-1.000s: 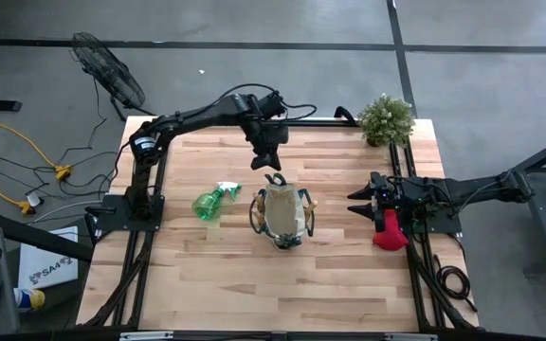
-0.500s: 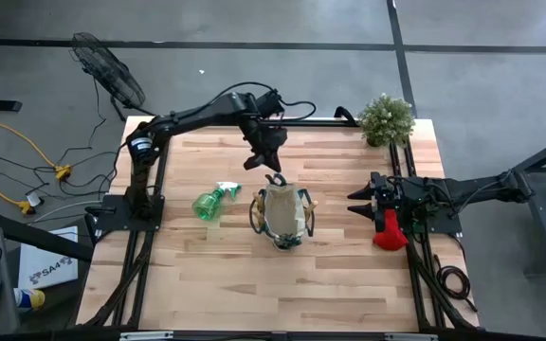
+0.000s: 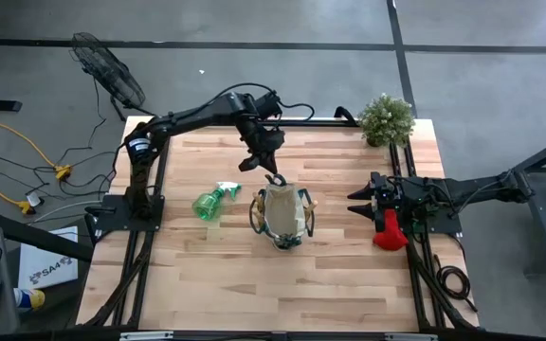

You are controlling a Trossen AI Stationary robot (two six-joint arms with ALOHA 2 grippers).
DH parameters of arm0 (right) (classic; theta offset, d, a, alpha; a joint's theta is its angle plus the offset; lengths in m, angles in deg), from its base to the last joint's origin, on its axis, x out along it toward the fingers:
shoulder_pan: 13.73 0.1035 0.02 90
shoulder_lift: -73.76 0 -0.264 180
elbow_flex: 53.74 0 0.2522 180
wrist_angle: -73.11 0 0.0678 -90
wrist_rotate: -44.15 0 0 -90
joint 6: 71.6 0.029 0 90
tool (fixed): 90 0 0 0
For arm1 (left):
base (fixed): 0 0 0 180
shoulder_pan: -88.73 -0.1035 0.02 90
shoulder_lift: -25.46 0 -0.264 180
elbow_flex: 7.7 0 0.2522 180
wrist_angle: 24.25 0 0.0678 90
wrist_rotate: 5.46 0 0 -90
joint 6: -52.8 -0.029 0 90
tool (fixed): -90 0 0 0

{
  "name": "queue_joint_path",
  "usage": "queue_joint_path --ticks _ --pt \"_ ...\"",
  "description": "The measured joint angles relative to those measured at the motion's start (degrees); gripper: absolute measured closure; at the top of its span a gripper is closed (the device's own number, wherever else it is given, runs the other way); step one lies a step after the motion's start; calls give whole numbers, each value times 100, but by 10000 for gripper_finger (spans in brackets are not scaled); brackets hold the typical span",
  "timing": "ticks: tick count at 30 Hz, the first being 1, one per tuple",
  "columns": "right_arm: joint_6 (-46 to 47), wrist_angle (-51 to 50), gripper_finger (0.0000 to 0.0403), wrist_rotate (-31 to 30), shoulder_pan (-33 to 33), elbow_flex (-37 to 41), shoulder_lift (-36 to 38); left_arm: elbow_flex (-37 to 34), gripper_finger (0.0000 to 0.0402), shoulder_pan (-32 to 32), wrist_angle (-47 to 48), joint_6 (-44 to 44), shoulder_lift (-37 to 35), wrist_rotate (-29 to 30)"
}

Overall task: Pick & Place Garden tools in Gardening bag
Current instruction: Put the green shears into the white gardening bag

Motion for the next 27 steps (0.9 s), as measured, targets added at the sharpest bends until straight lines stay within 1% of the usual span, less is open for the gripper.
queue_joint_path --ticks 6,11,15,19,27 --pt "1 2 206 0 0 0 0 0 401 95 -21 19 79 15" --pt "0 2 206 0 0 0 0 -2 401 119 -205 248 145 376" --pt "1 2 206 0 0 0 0 -4 401 117 -324 391 109 430" --pt "0 0 206 0 0 0 0 9 401 117 -247 391 23 464" --pt "1 2 206 0 -1 0 0 -2 401 158 -137 542 204 663"
